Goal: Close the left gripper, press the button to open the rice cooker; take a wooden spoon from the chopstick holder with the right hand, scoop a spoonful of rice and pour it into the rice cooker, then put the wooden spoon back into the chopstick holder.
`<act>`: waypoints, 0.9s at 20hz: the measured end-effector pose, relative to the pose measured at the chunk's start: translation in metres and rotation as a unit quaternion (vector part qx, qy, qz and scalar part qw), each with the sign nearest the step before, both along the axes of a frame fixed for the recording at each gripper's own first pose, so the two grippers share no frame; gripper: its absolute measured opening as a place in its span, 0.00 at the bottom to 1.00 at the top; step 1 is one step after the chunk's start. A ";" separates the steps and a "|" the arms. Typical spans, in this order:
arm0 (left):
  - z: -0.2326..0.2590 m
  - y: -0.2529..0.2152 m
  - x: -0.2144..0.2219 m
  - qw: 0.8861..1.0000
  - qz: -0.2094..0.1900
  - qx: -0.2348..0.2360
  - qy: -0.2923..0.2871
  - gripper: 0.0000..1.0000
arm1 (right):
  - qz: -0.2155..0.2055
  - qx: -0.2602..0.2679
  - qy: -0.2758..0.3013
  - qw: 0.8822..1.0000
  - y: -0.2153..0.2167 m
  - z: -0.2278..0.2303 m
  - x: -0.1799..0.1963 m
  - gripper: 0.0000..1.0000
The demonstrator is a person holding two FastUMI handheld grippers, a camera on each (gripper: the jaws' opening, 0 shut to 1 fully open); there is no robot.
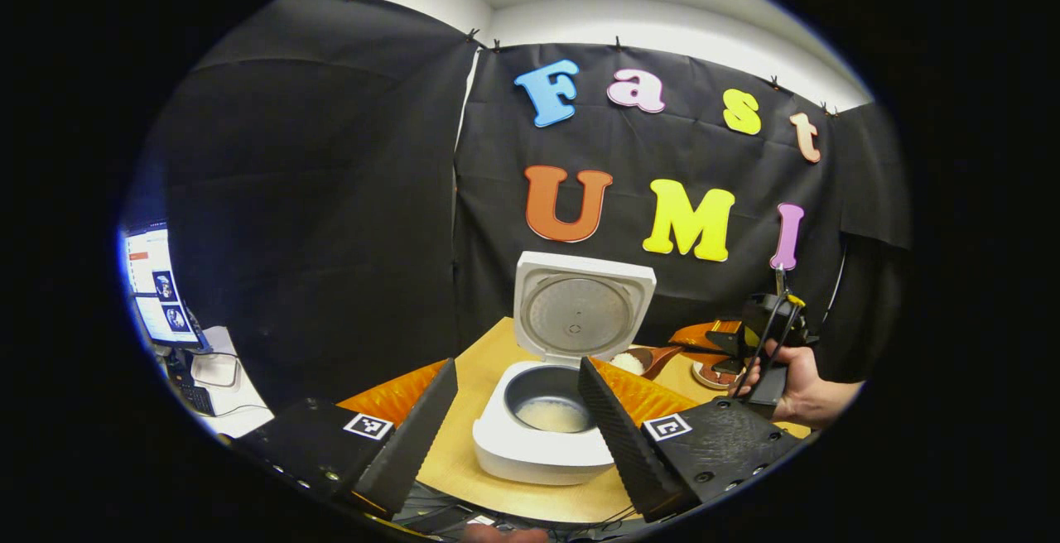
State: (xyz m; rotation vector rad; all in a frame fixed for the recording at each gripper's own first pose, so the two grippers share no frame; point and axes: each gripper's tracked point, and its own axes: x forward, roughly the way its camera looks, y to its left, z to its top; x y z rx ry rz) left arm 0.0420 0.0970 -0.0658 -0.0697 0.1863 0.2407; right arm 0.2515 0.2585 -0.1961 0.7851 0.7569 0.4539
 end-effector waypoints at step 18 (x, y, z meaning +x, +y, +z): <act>-0.025 0.050 -0.012 0.999 0.025 -0.025 0.014 0.94 | 0.100 -0.305 -0.255 0.912 0.062 0.003 -0.004 0.13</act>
